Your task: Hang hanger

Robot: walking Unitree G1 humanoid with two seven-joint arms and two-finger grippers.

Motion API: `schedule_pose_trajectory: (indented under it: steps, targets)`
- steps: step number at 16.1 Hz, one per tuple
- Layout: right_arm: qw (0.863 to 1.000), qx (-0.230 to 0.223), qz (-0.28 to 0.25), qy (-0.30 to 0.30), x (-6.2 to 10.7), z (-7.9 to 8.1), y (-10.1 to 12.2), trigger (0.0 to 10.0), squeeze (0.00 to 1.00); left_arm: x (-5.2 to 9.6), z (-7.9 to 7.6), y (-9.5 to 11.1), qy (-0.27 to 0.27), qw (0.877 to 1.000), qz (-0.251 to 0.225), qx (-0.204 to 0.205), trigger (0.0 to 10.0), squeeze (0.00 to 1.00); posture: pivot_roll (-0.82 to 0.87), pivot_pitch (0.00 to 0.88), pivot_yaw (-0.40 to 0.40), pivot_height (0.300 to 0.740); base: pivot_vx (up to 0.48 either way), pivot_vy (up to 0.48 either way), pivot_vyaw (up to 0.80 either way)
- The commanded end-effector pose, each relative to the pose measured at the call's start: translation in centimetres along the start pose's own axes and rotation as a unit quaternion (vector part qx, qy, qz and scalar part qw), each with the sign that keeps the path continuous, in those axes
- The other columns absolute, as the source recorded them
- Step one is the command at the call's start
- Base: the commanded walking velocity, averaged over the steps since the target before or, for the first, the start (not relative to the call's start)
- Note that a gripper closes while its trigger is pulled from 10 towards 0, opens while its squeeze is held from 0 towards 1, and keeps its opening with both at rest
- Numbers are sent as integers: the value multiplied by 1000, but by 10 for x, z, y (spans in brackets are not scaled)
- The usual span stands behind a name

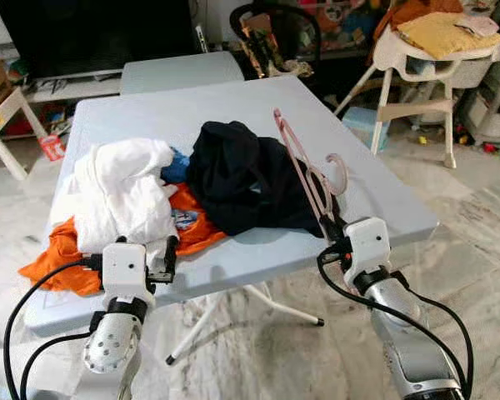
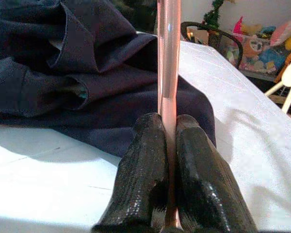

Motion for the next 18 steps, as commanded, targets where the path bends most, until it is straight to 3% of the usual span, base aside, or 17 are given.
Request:
schedule_pose_trajectory:
  steps: [1,5,18]
  targets:
    - [1000,-3,-7,2,0,2,5,10000,0,-1,-1,2,-9,1000,1,-3,10000,0,-73,0,39,740,0,0,-438]
    - [1000,-6,-4,4,0,3,4,10000,0,-1,-3,2,-14,1000,6,-2,10000,0,-73,0,37,740,0,0,0]
    - [1000,-10,2,6,-2,7,0,10000,0,-4,-1,3,-16,1000,11,-9,10000,0,-67,0,46,740,-241,0,0]
Point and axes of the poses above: a point about 5 cm out from each wrist's last joint towards the gripper, its own x axis pointing back from the gripper into the wrist, its own y axis along the axis of the wrist's last joint, z = x × y, the point moved 1 cm from there along -x, pointing out of the wrist towards the gripper, and after that the axes turned 2 degrees about -x, right-handed, at the moved point
